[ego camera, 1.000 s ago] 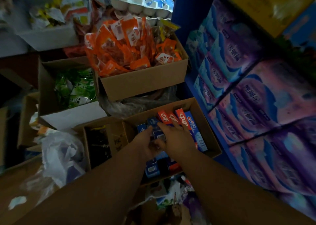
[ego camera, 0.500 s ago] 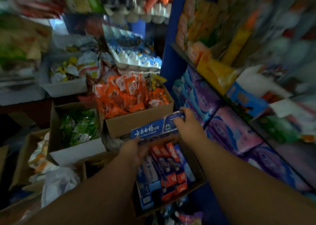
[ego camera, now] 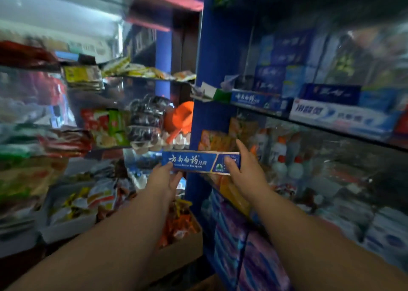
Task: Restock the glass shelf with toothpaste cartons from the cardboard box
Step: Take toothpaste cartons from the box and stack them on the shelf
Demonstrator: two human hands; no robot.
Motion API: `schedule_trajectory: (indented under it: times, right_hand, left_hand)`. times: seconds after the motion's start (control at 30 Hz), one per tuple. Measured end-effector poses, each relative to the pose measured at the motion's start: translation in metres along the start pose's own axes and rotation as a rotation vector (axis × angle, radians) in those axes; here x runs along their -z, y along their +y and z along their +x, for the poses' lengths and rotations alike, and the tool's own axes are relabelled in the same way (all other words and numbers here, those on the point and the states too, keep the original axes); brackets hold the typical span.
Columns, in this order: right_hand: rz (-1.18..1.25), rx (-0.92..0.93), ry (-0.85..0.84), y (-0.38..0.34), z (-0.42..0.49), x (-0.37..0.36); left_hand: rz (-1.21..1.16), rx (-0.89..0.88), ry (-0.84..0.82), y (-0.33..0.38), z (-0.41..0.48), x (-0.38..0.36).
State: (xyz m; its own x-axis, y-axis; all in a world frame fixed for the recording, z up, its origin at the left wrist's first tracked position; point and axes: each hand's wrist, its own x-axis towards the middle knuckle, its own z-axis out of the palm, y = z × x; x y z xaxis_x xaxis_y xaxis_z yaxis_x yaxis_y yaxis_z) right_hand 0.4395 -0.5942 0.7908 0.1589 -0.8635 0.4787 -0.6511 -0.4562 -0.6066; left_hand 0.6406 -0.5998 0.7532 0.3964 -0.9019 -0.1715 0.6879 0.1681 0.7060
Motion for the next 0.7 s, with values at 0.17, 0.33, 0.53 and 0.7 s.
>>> schedule_trajectory:
  times: [0.17,0.33,0.53,0.7]
  right_hand:
    - [0.047,0.034,0.154,-0.018,0.021,0.041]
    - [0.086,-0.012,0.296,-0.03,0.054,0.082]
    - [0.085,-0.049,0.485,-0.029,0.099,0.118]
    - [0.028,-0.127,0.459,-0.014,0.13,0.12]
  left_hand:
    - [0.011,-0.089,-0.137,0.035,0.003,-0.061]
    - [0.068,-0.145,-0.278,0.047,-0.005,-0.135]
    - [0.713,-0.35,-0.48,0.035,0.007,-0.212]
    - [1.152,-0.347,-0.46,0.013,0.023,-0.245]
